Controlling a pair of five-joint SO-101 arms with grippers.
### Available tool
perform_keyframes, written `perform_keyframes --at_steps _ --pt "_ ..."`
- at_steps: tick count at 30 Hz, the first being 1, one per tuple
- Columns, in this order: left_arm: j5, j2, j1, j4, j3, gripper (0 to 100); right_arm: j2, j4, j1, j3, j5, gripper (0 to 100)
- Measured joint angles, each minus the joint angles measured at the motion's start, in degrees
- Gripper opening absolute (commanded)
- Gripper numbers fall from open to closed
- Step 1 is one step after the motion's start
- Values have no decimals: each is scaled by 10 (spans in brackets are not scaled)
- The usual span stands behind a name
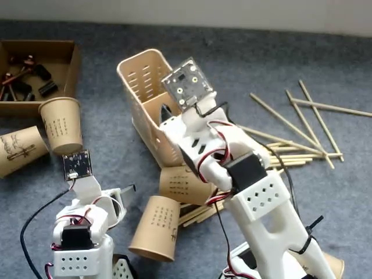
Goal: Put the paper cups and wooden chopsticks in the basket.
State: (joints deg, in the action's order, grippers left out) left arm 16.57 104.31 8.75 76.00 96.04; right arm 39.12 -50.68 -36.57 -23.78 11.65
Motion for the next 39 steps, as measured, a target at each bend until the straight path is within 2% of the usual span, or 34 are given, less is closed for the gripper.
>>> perform_keyframes --at_steps 12,17,22,29,35,39 --pt "0 0 0 0 0 300 2 -338 0 92 -42 177" --pt "0 0 0 0 0 300 2 -422 30 93 -42 176" --pt "0 0 0 0 0 300 47 -431 127 83 -14 176" --pt "0 0 -1 0 0 301 229 -380 247 -80 5 176" --pt "0 0 -59 0 0 301 425 -262 299 -304 5 176" --pt "0 0 -96 0 0 301 493 -227 312 -425 5 176"
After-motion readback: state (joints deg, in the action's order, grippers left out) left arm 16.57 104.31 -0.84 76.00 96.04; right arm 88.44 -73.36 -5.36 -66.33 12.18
